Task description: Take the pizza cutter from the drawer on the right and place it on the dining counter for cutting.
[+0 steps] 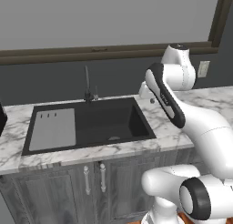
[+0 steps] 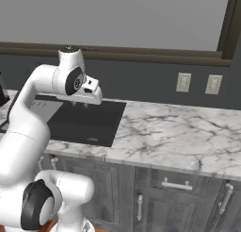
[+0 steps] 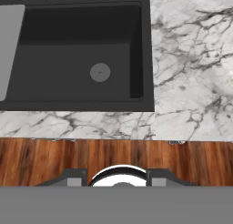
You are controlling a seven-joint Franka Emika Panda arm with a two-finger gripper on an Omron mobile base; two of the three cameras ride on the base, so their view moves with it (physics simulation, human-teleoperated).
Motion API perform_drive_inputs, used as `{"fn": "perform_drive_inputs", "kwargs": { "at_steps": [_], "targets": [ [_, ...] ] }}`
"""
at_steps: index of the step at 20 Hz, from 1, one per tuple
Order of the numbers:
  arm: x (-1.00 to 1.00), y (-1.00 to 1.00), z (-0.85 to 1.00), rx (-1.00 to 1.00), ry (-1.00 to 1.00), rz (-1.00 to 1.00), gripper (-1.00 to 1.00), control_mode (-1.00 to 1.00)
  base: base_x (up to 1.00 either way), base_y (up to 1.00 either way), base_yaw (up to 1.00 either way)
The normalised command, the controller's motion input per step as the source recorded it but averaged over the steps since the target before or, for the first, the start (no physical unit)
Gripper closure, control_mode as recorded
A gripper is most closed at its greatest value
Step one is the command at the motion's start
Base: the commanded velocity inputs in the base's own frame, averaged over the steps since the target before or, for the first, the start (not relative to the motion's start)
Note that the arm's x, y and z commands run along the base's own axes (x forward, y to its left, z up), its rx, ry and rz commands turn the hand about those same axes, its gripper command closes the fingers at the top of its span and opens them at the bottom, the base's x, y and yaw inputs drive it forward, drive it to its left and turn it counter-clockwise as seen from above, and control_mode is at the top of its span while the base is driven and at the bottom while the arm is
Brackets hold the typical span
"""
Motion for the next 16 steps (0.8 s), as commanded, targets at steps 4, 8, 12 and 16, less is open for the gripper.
{"fn": "perform_drive_inputs", "kwargs": {
  "at_steps": [4,8,12,16],
  "targets": [
    [0.00,0.00,0.00,0.00,0.00,0.00,-1.00,-1.00,0.00,0.00,0.00],
    [0.00,0.00,0.00,0.00,0.00,0.00,-1.00,-1.00,0.00,0.00,0.00],
    [0.00,0.00,0.00,0.00,0.00,0.00,-1.00,-1.00,0.00,0.00,0.00],
    [-0.07,-0.17,-0.03,0.02,0.00,0.00,-1.00,-1.00,0.00,0.00,0.00]
  ]
}}
